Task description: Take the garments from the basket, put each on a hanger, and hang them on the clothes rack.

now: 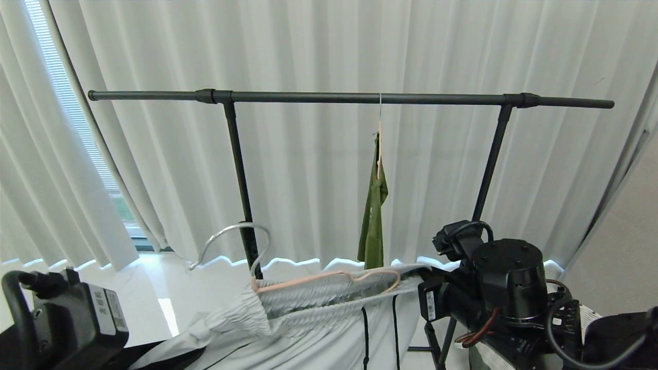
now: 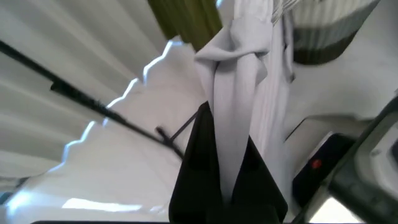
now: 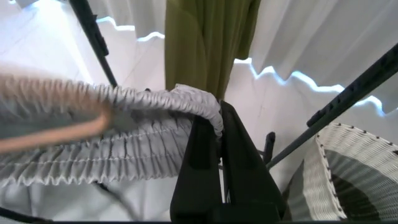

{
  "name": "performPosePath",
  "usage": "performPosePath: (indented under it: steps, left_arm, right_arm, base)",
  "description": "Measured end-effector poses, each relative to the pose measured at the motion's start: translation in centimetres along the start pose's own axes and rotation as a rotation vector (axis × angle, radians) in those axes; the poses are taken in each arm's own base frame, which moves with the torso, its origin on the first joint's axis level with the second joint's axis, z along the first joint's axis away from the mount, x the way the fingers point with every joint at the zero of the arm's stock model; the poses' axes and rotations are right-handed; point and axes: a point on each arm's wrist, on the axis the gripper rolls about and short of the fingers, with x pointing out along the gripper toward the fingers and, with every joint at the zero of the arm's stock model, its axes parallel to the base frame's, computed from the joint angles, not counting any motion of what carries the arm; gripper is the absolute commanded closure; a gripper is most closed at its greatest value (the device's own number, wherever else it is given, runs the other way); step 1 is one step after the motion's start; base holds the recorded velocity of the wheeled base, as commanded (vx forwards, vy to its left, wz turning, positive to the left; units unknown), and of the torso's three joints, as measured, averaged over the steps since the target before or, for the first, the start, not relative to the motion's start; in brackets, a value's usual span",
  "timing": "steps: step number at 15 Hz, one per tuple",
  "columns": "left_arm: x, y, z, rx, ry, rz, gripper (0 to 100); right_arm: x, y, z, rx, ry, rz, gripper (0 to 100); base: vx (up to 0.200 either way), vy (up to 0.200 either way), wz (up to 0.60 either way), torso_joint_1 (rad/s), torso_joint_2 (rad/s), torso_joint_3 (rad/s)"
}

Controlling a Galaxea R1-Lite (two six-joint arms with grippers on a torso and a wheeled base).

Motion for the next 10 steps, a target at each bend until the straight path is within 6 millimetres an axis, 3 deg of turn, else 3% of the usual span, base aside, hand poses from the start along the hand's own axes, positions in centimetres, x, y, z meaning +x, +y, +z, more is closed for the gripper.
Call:
performPosePath:
  steps: [6,10]
  left_arm:
    - [1.7,0.1,-1.4,0.034,0.163,0.122,100]
    - [3.3,0.6,-0.2,-0.025,0.219,0.189,100]
  right_arm:
    - [-1.1,0.2,0.9,-0.053,-0.034,0.037,100]
    - [-3.4,2.1,0.6,-0.12,-0.019,0.13,100]
  base:
    - [0.0,0.0,0.0,0.0,0.0,0.0]
    - [0.0,0.0,0.0,0.0,0.0,0.0]
